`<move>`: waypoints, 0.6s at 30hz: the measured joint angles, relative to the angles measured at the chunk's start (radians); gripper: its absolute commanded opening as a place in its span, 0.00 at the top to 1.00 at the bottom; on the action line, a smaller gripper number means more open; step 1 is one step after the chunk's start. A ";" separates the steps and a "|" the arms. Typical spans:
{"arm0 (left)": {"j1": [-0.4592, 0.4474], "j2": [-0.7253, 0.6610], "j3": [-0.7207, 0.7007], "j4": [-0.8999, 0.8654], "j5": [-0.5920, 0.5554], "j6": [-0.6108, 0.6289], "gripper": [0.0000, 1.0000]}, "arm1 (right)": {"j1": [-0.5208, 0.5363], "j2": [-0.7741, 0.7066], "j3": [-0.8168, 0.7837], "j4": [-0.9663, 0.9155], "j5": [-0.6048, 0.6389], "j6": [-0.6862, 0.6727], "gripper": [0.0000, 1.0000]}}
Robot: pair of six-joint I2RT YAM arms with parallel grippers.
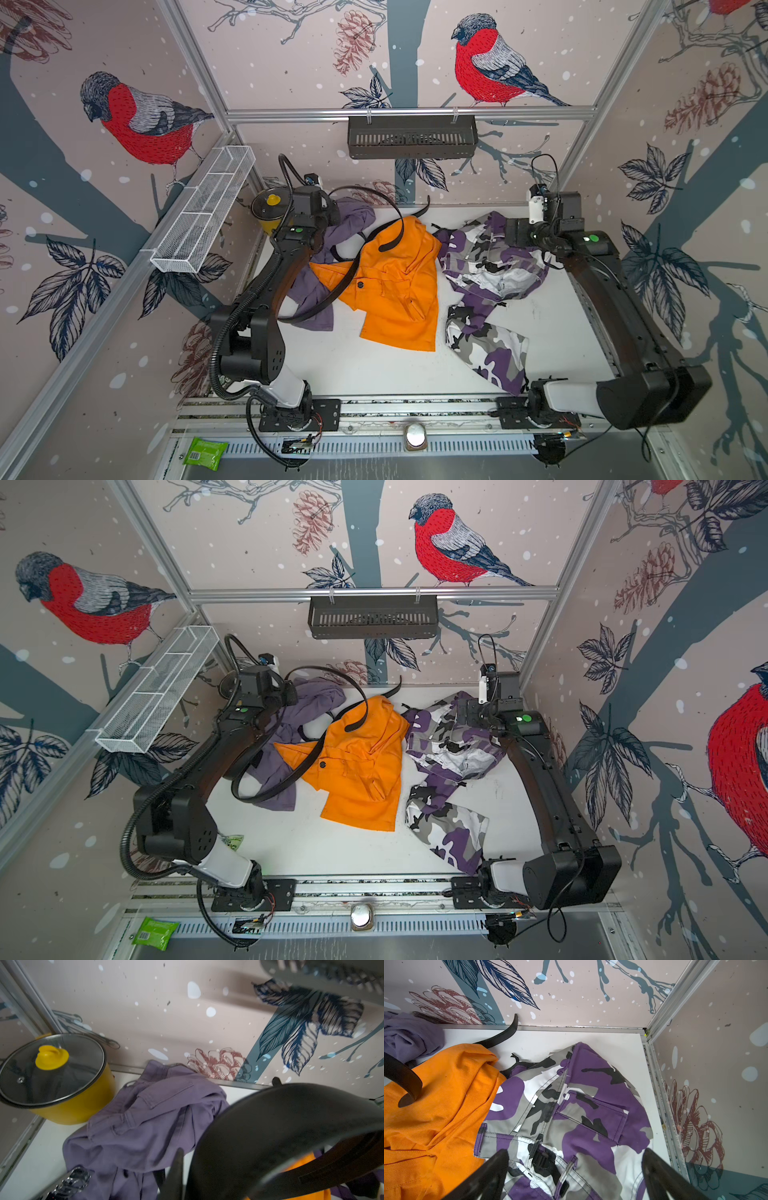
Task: Remove the belt from the trousers
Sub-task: Place the belt at the center of the board.
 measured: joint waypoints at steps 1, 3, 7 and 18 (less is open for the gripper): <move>-0.001 -0.001 -0.004 -0.015 -0.010 -0.002 0.10 | 0.000 -0.002 -0.005 0.000 0.000 0.000 0.01; -0.003 -0.013 -0.016 -0.042 -0.014 -0.006 0.04 | 0.000 -0.003 -0.018 0.006 -0.001 0.000 0.01; -0.009 -0.097 -0.067 -0.058 -0.026 -0.019 0.00 | 0.000 -0.004 -0.060 0.038 -0.033 0.001 0.01; -0.010 -0.364 -0.357 0.057 -0.081 0.005 0.00 | -0.016 -0.079 -0.310 0.315 -0.166 0.030 0.01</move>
